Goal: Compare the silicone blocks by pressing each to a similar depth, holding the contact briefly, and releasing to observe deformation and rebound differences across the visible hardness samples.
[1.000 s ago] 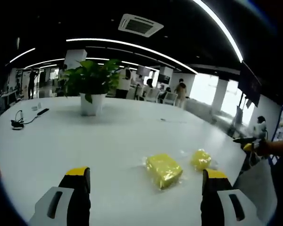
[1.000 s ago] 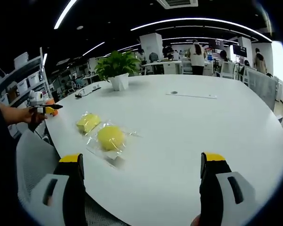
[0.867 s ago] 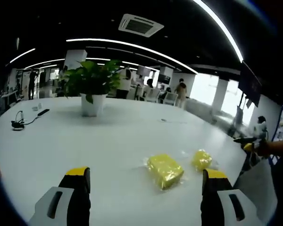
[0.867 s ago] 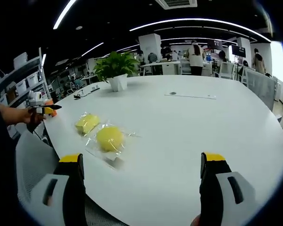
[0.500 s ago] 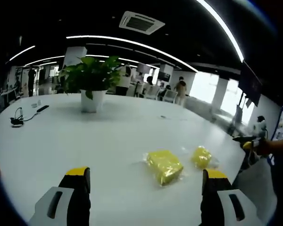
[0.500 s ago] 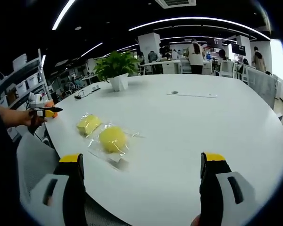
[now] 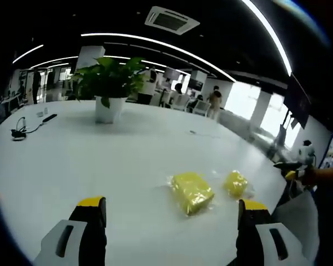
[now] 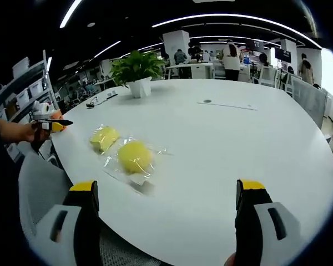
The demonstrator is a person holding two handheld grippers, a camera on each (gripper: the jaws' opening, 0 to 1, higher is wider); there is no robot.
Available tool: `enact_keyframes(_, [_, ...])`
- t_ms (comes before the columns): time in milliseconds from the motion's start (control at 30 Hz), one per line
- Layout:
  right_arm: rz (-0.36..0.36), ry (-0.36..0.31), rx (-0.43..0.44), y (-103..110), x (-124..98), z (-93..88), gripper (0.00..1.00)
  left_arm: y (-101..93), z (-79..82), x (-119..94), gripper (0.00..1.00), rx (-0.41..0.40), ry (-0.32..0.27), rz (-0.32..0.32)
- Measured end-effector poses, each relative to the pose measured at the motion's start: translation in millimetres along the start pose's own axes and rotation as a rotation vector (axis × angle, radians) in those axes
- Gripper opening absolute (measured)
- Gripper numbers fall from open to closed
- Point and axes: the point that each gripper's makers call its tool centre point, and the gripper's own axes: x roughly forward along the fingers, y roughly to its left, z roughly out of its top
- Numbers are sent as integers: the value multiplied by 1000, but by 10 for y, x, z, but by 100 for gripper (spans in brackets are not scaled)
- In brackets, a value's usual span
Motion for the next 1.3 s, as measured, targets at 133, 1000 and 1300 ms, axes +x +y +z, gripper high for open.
enact_keyframes(133, [-8,-43,-15,-93,-51,118,96,-15,-18,1,100,16,33,-28])
enact_keyframes(1000, [-39,-108,25,-27,-241,-4,96,158,17,-109,100,6,30,-20])
enact_keyframes(1300, [-24,-78,6,53,-170,-71,96,121,215,-91,100,28,6,-43])
